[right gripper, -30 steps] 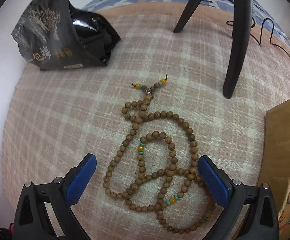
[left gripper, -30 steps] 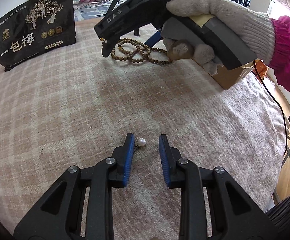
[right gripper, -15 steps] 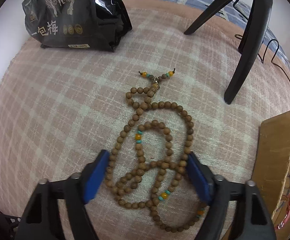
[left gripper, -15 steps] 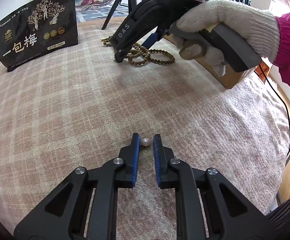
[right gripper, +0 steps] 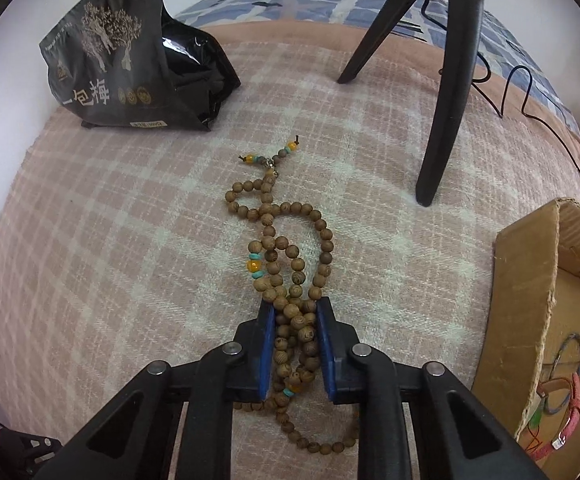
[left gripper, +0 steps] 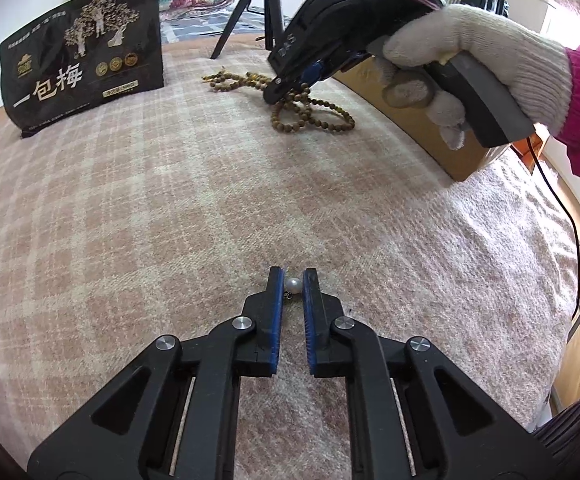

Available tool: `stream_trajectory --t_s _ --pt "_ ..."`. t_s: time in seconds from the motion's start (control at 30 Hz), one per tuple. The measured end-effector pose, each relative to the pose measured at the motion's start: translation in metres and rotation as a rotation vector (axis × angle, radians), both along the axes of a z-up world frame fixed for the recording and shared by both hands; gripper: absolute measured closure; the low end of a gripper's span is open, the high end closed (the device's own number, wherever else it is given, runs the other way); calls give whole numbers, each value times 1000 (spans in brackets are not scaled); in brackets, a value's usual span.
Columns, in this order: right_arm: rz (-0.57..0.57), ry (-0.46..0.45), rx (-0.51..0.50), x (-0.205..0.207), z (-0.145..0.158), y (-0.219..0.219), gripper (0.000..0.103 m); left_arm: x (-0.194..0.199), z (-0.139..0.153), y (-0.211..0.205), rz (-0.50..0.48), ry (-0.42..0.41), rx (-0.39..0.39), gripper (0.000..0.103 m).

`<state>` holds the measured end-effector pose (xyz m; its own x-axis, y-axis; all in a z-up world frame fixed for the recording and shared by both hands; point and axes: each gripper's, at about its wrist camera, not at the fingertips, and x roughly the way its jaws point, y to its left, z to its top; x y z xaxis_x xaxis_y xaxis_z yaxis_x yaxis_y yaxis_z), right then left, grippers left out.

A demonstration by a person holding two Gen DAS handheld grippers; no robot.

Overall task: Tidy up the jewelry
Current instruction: 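Close the left tool on the small pearl while the right tool grasps the wooden bead strand, then carry the wooden beads and pearl into the box and open both tools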

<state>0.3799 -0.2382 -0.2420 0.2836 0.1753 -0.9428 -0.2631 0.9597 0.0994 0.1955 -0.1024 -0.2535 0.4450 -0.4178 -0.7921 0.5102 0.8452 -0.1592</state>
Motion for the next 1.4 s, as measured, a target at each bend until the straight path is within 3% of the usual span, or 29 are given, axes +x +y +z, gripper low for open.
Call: stream_trajectory --t_s 0.13,0.2,0.63,0.77,1.4 --pt "-1 -25 23 -2 18 -14 85 -3 3 5 19 7 -10 95" --pt "-1 -38 37 -6 27 -15 92 -4 7 9 29 4 -13 95" --pt "-1 -138 77 -30 83 -22 92 -21 42 16 54 -49 -29 95" --pt "10 -187 87 -45 113 -28 92 -26 58 14 50 -80 -33 95" --pt "-44 -360 119 -103 222 -88 92 -40 127 -33 -26 -199 -58 95"
